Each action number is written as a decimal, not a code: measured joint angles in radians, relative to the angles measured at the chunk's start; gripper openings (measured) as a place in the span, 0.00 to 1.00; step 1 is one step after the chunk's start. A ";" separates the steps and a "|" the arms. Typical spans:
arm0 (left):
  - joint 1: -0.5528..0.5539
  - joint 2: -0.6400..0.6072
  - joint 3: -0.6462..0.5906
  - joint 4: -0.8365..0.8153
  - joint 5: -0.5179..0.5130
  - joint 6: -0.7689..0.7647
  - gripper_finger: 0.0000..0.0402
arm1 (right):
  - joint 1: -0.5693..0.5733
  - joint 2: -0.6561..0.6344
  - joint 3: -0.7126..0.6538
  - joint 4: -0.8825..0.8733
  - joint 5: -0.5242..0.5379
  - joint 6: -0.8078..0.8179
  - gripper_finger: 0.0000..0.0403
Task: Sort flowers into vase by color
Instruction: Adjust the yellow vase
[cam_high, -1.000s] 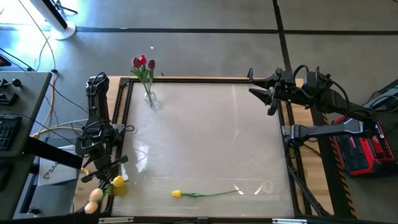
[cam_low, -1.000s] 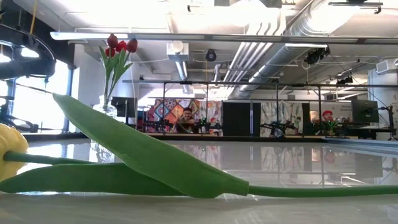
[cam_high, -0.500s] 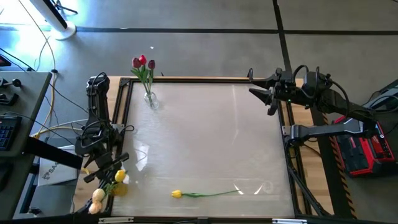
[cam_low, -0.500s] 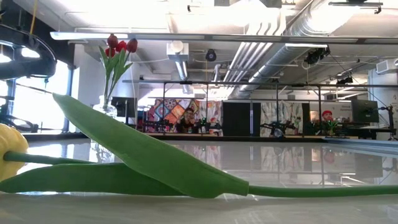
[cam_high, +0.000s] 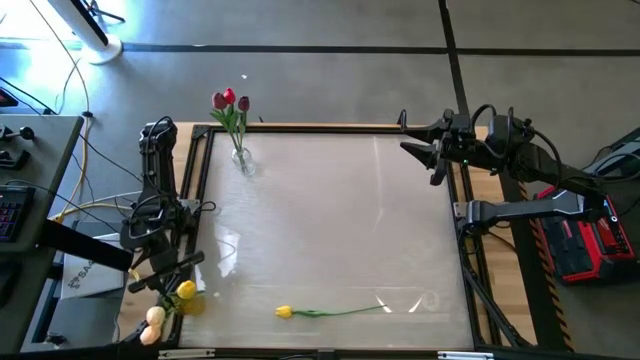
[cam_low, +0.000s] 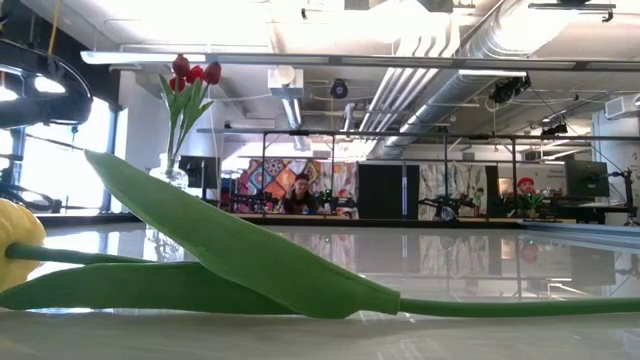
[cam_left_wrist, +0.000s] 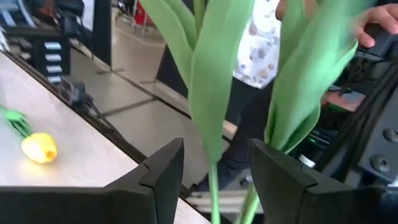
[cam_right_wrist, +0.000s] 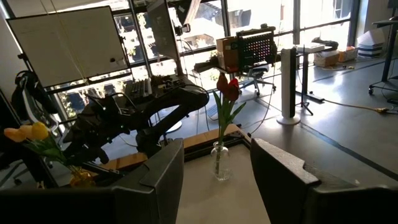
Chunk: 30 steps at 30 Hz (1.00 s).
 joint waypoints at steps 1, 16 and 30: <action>0.000 0.000 0.000 -0.011 0.010 -0.016 0.42 | 0.000 0.000 0.000 0.000 0.000 0.000 0.43; 0.000 0.000 0.000 -0.119 0.020 0.067 0.61 | 0.000 0.000 0.000 0.000 0.000 0.000 0.43; 0.000 0.000 0.081 -0.284 0.049 0.132 0.62 | 0.000 0.000 0.000 0.000 0.000 0.000 0.43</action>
